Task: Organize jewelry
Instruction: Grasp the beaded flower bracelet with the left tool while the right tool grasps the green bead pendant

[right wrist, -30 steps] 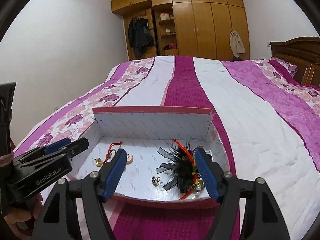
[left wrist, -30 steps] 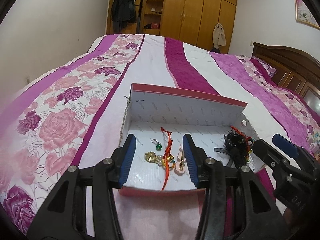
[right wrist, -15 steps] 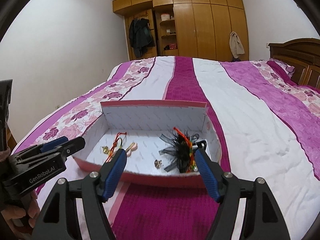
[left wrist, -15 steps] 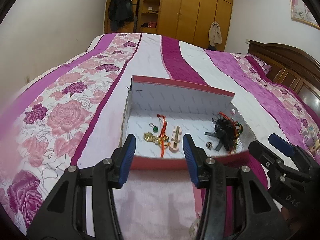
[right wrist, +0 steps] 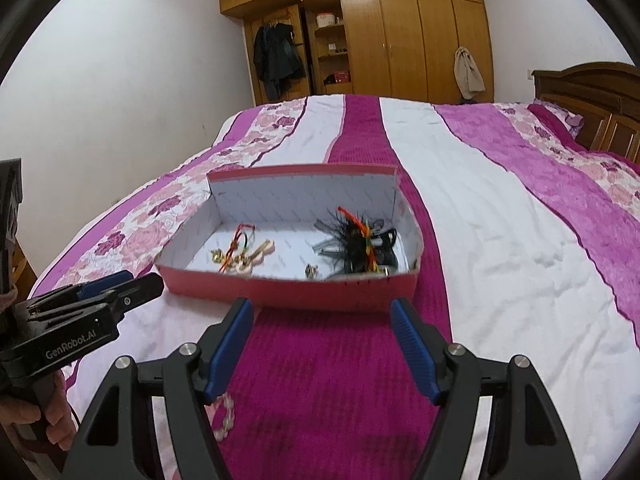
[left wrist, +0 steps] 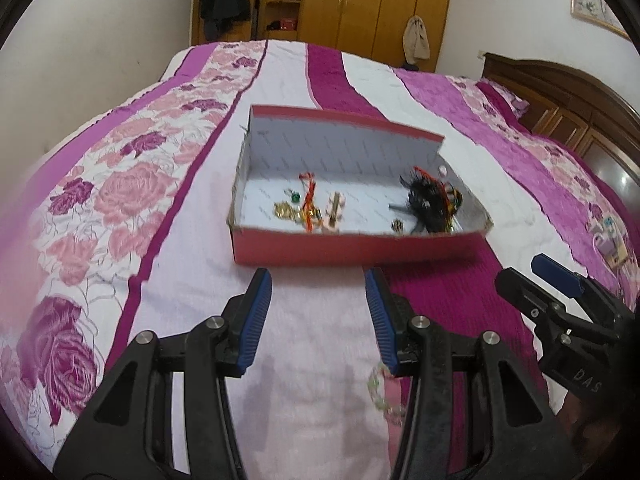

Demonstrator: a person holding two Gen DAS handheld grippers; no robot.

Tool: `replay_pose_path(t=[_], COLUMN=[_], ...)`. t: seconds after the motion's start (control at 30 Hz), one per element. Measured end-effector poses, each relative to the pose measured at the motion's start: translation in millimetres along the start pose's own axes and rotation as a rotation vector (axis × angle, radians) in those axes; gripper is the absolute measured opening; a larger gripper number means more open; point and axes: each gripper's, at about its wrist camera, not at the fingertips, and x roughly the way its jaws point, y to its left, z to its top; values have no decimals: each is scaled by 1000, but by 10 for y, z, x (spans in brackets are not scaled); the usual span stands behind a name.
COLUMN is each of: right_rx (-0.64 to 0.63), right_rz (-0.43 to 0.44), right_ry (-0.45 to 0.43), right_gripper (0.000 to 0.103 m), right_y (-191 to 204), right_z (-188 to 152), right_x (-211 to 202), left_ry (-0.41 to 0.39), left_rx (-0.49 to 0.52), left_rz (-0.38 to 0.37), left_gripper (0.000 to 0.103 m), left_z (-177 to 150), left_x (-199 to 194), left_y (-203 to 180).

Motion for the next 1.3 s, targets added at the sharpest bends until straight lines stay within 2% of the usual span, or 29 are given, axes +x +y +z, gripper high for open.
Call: replay_pose_path(t=[0.37, 0.63, 0.87, 0.93, 1.0, 1.03, 1.3], right_rx=[25, 46, 61, 62, 63, 63, 63], right_rz=[17, 4, 5, 8, 9, 11, 10], right_ry=[47, 61, 76, 81, 84, 86, 88], right_gripper=[73, 73, 73, 73, 73, 73, 73], right_y=[-36, -133, -178, -180, -187, -188, -175], right_z=[-249, -338, -382, -394, -400, -406, -409], right_x=[-101, -140, -122, -110, -105, -103, -95], left_ry=[89, 162, 235, 235, 233, 233, 220], left_rx=[44, 95, 144, 160, 161, 160, 142], left_rz=[-22, -43, -33, -23, -32, -39, -60], left_gripper=[41, 39, 27, 21, 7, 4, 0], left_z=[-256, -400, -499, -519, -517, -515, -484], left_x=[-9, 155, 342, 363, 368, 368, 321], left_y=[-107, -252, -354, -386, -396, -397, -364])
